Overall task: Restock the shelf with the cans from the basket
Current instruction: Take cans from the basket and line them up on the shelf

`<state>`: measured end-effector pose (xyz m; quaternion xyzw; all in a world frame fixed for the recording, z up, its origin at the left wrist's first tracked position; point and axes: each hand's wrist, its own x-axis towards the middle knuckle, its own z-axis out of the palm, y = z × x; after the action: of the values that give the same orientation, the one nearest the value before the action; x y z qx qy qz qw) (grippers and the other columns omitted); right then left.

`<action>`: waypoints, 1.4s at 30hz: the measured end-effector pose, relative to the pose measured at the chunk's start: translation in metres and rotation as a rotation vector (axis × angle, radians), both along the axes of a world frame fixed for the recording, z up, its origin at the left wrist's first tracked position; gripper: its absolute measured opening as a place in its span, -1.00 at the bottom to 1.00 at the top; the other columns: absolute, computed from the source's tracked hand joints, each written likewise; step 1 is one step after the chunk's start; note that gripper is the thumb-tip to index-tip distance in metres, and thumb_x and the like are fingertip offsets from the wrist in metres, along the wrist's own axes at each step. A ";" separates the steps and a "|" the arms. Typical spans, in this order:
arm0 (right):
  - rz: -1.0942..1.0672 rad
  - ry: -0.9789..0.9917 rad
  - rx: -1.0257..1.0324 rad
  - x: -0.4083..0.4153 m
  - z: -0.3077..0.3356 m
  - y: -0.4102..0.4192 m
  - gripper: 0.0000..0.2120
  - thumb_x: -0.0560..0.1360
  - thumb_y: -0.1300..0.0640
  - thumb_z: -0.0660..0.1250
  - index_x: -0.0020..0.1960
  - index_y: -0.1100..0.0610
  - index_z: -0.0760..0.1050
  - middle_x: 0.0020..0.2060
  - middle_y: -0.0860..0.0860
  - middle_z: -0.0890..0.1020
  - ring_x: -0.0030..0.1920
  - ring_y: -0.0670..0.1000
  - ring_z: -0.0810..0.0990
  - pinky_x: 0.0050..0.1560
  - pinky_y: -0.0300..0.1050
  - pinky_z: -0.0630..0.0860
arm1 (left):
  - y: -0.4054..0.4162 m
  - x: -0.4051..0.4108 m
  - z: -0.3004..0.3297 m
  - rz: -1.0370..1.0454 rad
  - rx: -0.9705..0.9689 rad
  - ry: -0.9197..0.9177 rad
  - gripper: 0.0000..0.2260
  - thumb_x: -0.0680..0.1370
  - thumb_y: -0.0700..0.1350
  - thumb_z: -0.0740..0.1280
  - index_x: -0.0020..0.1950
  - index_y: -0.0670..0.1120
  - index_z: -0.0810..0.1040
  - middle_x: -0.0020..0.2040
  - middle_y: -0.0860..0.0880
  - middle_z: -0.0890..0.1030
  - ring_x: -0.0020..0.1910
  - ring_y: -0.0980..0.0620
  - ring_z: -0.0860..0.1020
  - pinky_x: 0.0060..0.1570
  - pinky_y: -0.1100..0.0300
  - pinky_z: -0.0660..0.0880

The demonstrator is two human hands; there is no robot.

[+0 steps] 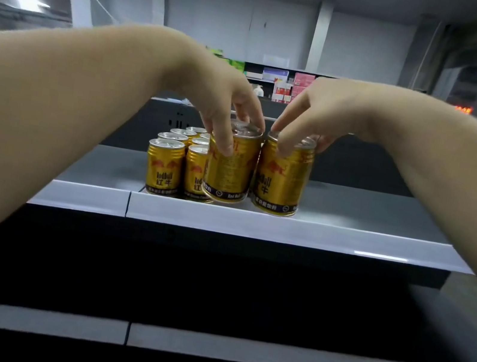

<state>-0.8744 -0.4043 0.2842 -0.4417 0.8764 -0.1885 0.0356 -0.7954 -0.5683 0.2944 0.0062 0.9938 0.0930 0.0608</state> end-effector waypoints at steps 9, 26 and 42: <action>0.053 -0.064 0.052 -0.078 -0.031 -0.037 -0.69 0.23 0.09 0.54 -0.04 -0.06 0.63 0.00 -0.08 0.60 -0.03 -0.06 0.56 -0.32 -0.24 0.58 | -0.019 -0.068 -0.034 0.188 -0.123 0.091 -0.49 0.24 0.20 0.47 0.10 -0.01 0.56 -0.04 0.02 0.61 -0.13 0.08 0.56 -0.33 0.24 0.48; 0.129 -0.098 0.086 -0.109 -0.056 -0.039 -0.47 0.33 0.22 0.50 0.26 -0.01 0.49 0.23 0.00 0.54 0.10 0.00 0.53 -0.18 -0.26 0.50 | -0.013 -0.114 -0.071 0.429 -0.216 0.145 -0.53 0.25 0.22 0.49 -0.22 -0.12 0.41 -0.34 -0.05 0.47 -0.42 -0.04 0.49 -0.54 0.20 0.40; 0.124 0.114 0.149 -0.095 -0.065 -0.038 -0.49 0.41 0.20 0.41 0.34 0.04 0.42 0.32 0.01 0.46 0.27 0.05 0.43 0.07 -0.11 0.41 | -0.001 -0.093 -0.091 0.399 -0.498 0.287 -0.45 0.35 0.37 0.27 -0.38 -0.13 0.35 -0.40 -0.06 0.44 -0.41 0.00 0.40 -0.46 0.14 0.31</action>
<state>-0.9690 -0.4427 0.2191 -0.5012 0.8596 -0.0947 0.0302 -0.8886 -0.5694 0.2036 -0.1903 0.9660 -0.1441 -0.0993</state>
